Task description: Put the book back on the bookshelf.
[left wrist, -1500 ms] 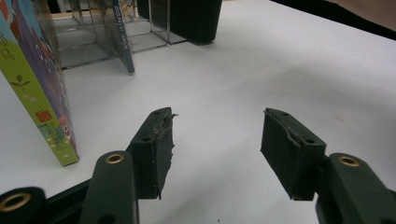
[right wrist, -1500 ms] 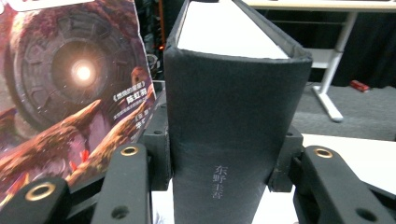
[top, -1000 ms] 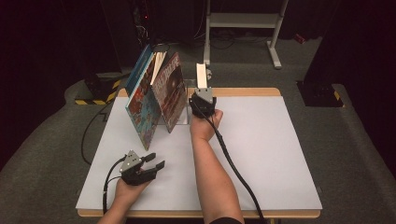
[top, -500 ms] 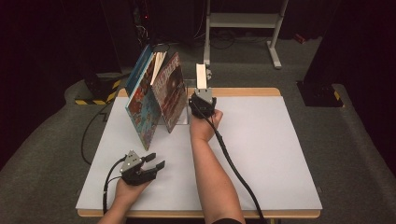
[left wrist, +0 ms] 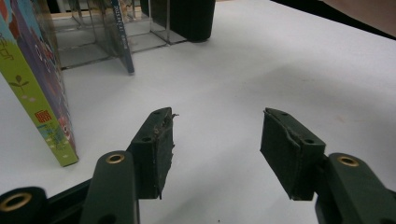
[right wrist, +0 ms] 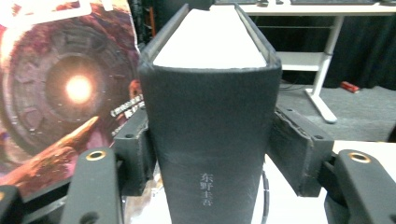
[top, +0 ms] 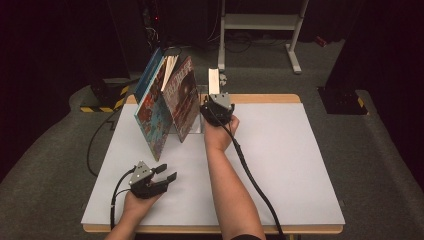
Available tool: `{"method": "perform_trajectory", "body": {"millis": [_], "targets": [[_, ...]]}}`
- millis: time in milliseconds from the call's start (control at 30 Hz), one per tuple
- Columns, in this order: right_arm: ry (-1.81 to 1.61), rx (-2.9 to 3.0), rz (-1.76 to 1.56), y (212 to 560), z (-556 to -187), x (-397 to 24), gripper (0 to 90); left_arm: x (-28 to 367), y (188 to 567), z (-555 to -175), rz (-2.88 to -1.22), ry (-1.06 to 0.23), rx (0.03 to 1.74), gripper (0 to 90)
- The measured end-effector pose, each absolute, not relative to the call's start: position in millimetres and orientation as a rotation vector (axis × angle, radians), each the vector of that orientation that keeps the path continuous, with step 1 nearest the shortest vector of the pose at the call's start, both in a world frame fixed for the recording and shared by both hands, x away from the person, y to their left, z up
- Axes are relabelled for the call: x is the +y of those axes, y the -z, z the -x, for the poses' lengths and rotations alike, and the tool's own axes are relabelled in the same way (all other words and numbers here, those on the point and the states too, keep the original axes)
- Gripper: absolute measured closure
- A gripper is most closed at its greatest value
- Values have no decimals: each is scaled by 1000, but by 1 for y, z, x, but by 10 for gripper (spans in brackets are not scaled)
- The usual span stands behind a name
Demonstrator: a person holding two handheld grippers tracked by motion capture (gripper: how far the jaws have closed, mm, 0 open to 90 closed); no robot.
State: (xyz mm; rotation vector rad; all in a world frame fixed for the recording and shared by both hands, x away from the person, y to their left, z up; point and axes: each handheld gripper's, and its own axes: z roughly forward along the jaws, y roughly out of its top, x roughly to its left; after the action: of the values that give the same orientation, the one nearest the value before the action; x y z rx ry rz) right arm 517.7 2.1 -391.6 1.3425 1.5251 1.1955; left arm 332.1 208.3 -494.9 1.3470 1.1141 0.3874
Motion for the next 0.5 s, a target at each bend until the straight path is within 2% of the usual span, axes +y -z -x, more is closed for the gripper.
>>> {"method": "perform_trajectory", "body": {"millis": [500], "targets": [[-1300,1656,-1294,385,-510,-4,143,205,496,-333,-1356,-401,1110,437]]}}
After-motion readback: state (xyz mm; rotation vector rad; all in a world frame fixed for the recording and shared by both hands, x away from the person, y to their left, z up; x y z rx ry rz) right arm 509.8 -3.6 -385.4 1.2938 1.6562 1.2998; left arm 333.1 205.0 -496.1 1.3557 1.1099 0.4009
